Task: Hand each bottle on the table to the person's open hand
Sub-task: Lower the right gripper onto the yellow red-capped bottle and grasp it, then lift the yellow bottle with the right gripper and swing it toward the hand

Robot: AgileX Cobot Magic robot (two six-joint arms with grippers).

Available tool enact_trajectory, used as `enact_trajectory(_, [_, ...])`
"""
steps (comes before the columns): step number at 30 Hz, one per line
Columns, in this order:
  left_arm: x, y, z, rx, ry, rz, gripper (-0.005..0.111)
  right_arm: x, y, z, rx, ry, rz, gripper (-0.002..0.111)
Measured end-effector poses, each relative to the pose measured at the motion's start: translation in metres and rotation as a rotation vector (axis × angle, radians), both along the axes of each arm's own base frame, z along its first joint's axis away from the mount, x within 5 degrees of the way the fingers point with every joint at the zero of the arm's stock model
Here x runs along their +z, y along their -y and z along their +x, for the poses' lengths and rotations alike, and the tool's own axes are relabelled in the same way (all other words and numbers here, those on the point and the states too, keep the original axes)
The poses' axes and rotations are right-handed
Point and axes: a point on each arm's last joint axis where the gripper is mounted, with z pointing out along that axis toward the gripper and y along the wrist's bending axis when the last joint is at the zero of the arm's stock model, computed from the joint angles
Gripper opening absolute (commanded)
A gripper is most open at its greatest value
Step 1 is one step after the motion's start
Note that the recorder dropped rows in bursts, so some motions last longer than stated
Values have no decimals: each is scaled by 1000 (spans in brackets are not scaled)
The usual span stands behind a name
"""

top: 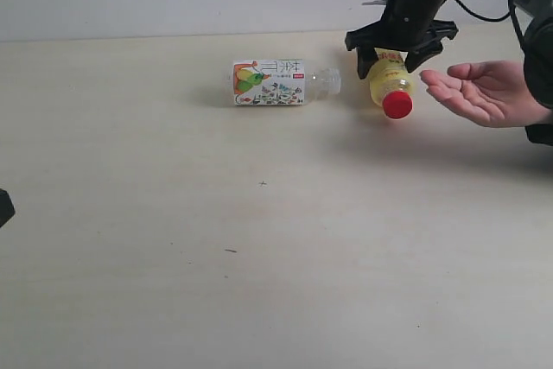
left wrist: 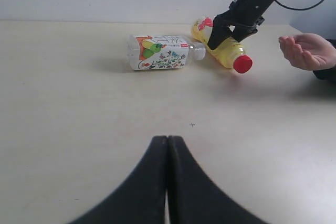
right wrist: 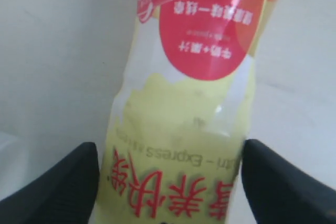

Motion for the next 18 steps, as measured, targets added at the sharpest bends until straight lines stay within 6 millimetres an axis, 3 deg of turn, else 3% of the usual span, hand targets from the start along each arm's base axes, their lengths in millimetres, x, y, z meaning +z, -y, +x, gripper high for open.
enact_trajectory(7, [0,0,0,0,0,0,0,3,0,0,-24,4,7,0])
enact_trajectory(13, [0,0,0,0,0,0,0,7,0,0,-26,4,8,0])
enact_trajectory(18, [0,0,0,0,0,0,0,21,0,-1,-27,26,12,0])
